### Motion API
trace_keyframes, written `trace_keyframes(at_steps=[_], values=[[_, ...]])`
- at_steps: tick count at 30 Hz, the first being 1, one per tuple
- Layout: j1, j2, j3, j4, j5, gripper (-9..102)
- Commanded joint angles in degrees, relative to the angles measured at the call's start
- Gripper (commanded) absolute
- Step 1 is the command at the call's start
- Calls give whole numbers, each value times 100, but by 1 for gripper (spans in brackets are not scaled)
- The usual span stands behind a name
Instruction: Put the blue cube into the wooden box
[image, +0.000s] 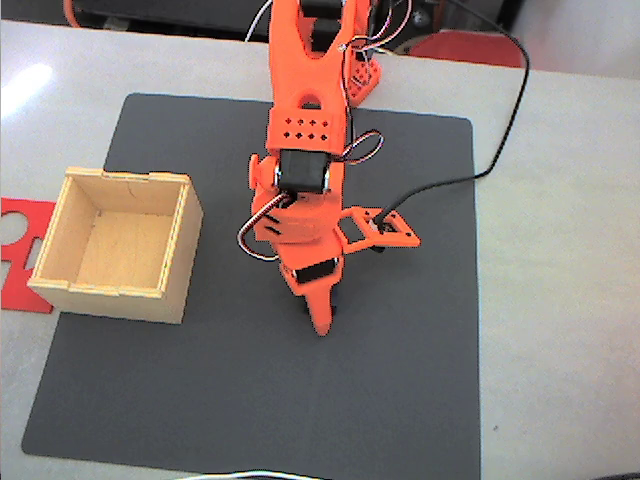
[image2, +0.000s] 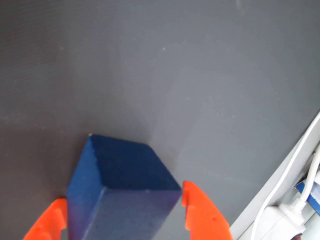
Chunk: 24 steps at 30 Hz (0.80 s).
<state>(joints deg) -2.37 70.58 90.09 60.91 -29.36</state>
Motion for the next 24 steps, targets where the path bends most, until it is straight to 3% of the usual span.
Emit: trace_keyframes(at_steps=[1, 17, 19, 22, 24], values=[[-141, -44, -211, -97, -44, 29], [-650, -220, -220, 316, -149, 25], [-650, -220, -202, 343, -149, 19], [-650, -220, -193, 343, -158, 0], [-650, -220, -193, 343, -176, 0]])
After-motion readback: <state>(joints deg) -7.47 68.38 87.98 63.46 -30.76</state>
